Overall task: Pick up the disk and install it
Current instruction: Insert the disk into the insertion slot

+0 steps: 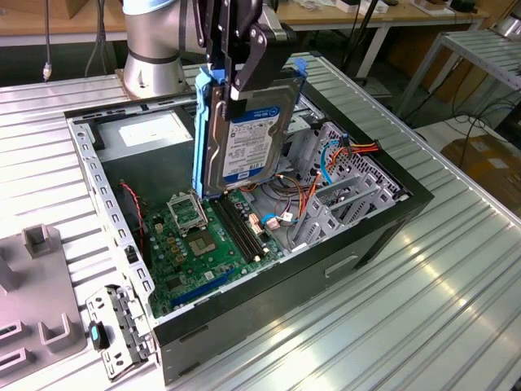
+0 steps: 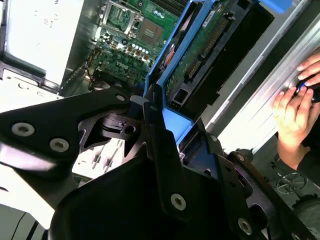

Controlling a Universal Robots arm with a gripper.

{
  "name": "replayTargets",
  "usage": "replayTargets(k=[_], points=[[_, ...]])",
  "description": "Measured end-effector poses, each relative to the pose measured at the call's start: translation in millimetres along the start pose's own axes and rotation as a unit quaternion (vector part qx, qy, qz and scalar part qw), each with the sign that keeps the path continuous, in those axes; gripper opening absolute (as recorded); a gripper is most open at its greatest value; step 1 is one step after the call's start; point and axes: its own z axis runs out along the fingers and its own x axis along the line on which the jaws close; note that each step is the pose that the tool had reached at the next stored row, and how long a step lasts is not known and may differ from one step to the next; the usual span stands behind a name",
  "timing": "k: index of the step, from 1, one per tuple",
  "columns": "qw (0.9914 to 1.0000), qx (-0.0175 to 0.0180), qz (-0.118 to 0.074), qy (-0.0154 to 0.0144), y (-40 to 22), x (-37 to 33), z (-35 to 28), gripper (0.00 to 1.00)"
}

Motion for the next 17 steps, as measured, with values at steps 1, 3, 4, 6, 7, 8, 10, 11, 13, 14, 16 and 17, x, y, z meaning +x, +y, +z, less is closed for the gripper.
replayTargets(k=[1, 3, 4, 6, 7, 8, 10, 11, 13, 14, 16, 17], points=[[1.00000, 0.0000, 0.000, 0.0000, -4.7, 0.9, 0.5, 0.37], [1.00000, 0.0000, 0.000, 0.0002, -16.2, 1.2, 1.1, 0.37], [1.00000, 0.0000, 0.000, 0.0002, -22.3, 1.0, 1.4, 0.37], [1.00000, 0.0000, 0.000, 0.0001, -32.9, 0.6, 1.9, 0.37], [1.00000, 0.0000, 0.000, 0.0002, -37.5, 0.4, 2.1, 0.37], [1.00000, 0.0000, 0.000, 0.0003, -42.2, 0.2, 2.3, 0.37], [1.00000, 0.0001, 0.000, 0.0024, -49.3, -0.2, 2.8, 0.37], [0.99999, 0.0001, 0.000, 0.0035, -50.8, -0.2, 3.0, 0.37], [0.99999, 0.0002, 0.000, 0.0051, -53.8, 1.5, 3.7, 0.37], [0.99998, 0.0002, 0.000, 0.0057, -55.0, 4.4, 4.5, 0.37], [0.99998, 0.0003, 0.000, 0.0064, -56.7, 8.4, 5.4, 0.37], [0.99998, 0.0003, 0.000, 0.0067, -57.3, 9.8, 5.8, 0.37]])
